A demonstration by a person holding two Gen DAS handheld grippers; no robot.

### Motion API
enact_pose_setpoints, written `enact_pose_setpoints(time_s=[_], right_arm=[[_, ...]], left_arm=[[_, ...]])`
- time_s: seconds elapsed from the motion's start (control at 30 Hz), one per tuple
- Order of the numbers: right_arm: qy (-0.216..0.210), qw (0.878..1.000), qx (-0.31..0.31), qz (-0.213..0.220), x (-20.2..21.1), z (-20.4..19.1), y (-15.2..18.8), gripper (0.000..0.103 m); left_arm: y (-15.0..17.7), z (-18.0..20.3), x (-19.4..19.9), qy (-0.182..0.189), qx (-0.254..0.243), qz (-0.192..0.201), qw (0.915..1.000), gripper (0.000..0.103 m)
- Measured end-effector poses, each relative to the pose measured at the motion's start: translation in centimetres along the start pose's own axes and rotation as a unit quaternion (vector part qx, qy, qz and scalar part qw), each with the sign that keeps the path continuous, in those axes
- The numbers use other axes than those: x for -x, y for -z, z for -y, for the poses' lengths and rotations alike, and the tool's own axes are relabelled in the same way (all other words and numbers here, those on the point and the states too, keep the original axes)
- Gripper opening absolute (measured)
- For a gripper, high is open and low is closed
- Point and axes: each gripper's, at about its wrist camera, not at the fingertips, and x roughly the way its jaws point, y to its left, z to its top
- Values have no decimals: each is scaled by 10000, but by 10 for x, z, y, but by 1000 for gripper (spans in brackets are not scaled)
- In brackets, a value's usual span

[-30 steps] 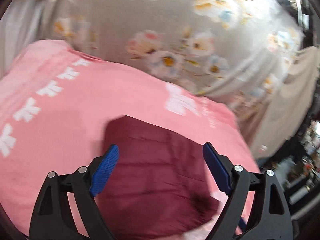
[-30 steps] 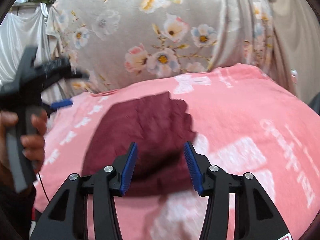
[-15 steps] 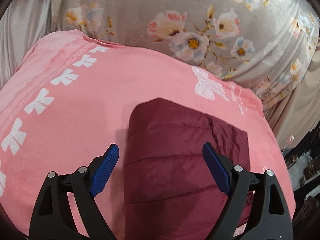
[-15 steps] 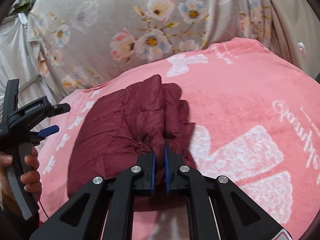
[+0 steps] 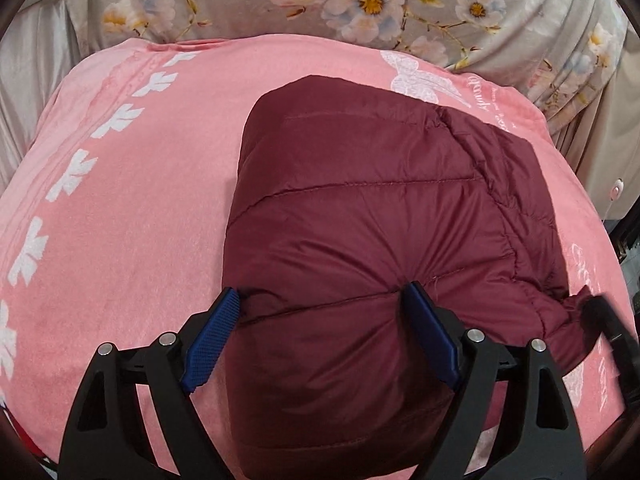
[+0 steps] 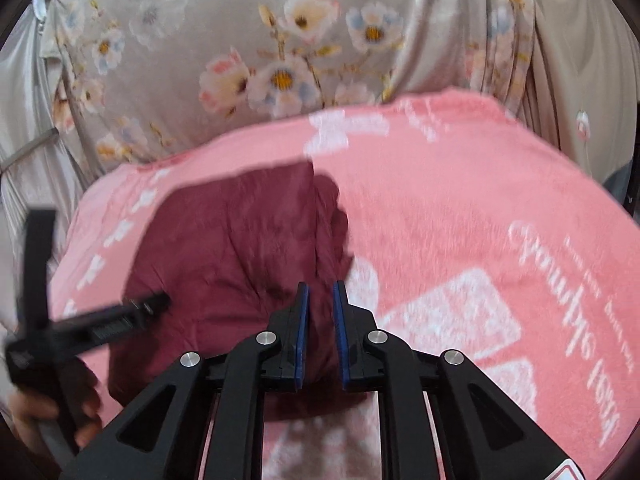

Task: Fold large clothes

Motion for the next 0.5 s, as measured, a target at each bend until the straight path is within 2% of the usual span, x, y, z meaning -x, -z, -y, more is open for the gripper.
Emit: enact_pose_setpoints(time_s=[0.1,0.17,0.27,0.3,0.5], right_arm=[[-191,9994,241,168,0,-16,-19,15],[-332,9987,379,-36,-19,-25,-23,14],[-116,9971,493,-575,-66,-26,-13,12],[-31,9968,489,-633,-73,-23,-9,6],[-45,9963,244,-829,-97,1,7,4]], left_arm=[[0,-1,-3,15,53,-18,10000,83],[0,-1,-3,19,62,-19,10000,83],[0,-3,-4,50,96,-41,9999,83],[0,-4,-5,67,107,-50,9999,84],[3,0,-12,34,6,-52,10000,87]])
